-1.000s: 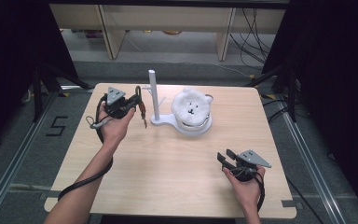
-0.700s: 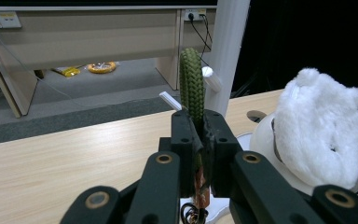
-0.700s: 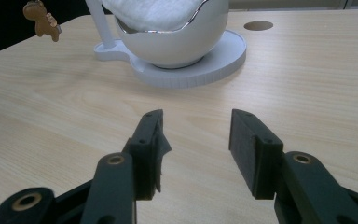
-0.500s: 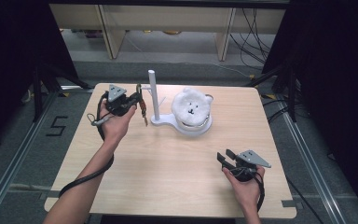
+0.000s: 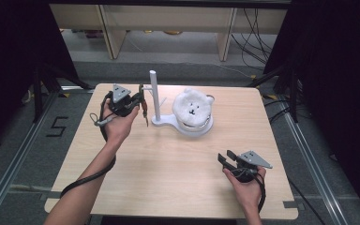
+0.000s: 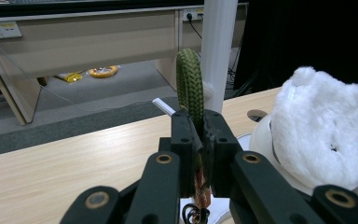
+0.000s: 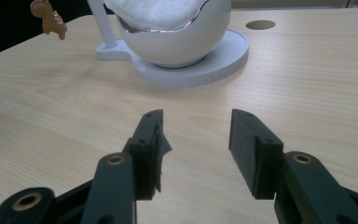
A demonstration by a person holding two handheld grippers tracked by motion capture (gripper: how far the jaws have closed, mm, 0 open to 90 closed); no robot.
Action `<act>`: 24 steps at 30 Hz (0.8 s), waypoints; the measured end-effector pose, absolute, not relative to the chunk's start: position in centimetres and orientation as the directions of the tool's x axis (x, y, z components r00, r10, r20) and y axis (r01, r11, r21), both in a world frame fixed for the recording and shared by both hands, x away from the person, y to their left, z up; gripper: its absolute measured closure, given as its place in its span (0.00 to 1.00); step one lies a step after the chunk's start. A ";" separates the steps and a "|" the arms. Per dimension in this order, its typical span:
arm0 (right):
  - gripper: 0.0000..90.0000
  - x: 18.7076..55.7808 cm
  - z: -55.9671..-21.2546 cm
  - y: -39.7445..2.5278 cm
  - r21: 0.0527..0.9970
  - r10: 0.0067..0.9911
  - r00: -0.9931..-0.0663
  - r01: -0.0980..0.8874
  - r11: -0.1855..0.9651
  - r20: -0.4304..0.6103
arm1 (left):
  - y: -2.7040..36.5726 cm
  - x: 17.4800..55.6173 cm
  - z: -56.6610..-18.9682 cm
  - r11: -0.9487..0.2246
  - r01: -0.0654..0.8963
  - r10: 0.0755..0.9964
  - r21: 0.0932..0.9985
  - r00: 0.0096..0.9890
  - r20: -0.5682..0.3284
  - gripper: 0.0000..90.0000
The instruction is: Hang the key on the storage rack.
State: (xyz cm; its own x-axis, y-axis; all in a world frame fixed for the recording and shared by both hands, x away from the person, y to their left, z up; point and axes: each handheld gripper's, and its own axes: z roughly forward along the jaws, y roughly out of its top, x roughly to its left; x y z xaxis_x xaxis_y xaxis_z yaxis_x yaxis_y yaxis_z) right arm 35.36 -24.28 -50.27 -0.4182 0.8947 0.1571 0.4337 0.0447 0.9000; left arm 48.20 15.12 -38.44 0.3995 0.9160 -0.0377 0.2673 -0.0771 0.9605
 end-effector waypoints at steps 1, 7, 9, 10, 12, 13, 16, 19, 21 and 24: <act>0.62 35.5 -50.4 -24.2 0.905 0.890 -0.424 0.424 0.035 0.164 | 15.1 48.2 -38.4 -0.081 0.267 0.916 0.960 0.400 -0.034 0.93; 0.62 35.5 -50.5 -24.2 0.905 0.892 -0.426 0.423 0.047 0.153 | 14.8 48.3 -38.4 -0.098 0.264 0.919 0.959 0.394 -0.014 0.93; 0.62 35.5 -50.5 -24.1 0.904 0.891 -0.425 0.426 0.039 0.162 | 14.7 48.2 -38.4 -0.103 0.263 0.920 0.959 0.393 -0.009 0.93; 0.62 35.5 -50.5 -24.1 0.903 0.890 -0.426 0.428 0.041 0.162 | 14.6 48.2 -38.4 -0.109 0.262 0.919 0.959 0.394 -0.003 0.93; 0.62 35.5 -50.5 -24.1 0.899 0.887 -0.427 0.436 0.032 0.176 | 14.5 48.2 -38.4 -0.112 0.264 0.920 0.958 0.393 -0.001 0.93; 0.62 35.5 -50.5 -24.1 0.901 0.887 -0.430 0.431 0.038 0.168 | 14.5 48.3 -38.4 -0.115 0.264 0.919 0.958 0.395 0.002 0.93; 0.62 35.5 -50.6 -24.1 0.904 0.886 -0.430 0.426 0.030 0.173 | 14.4 48.4 -38.5 -0.118 0.268 0.920 0.956 0.393 0.003 0.93; 0.62 35.4 -50.4 -24.1 0.901 0.890 -0.425 0.432 0.041 0.163 | 14.3 48.5 -38.6 -0.121 0.273 0.919 0.954 0.395 0.004 0.93; 0.62 35.4 -50.4 -24.1 0.901 0.891 -0.423 0.433 0.038 0.166 | 14.3 48.6 -38.7 -0.119 0.274 0.918 0.954 0.396 0.001 0.93; 0.62 35.4 -50.4 -24.1 0.904 0.890 -0.424 0.427 0.035 0.166 | 14.3 48.7 -38.7 -0.125 0.274 0.918 0.954 0.396 0.007 0.93</act>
State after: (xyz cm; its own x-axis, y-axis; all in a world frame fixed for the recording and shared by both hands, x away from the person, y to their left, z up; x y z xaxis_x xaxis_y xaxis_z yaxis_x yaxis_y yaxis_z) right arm 35.41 -24.14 -50.43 -0.4241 0.8903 0.1658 0.4266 0.0349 0.9037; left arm 48.67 14.29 -38.73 0.3964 0.9180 0.0070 0.2736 -0.1254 0.9536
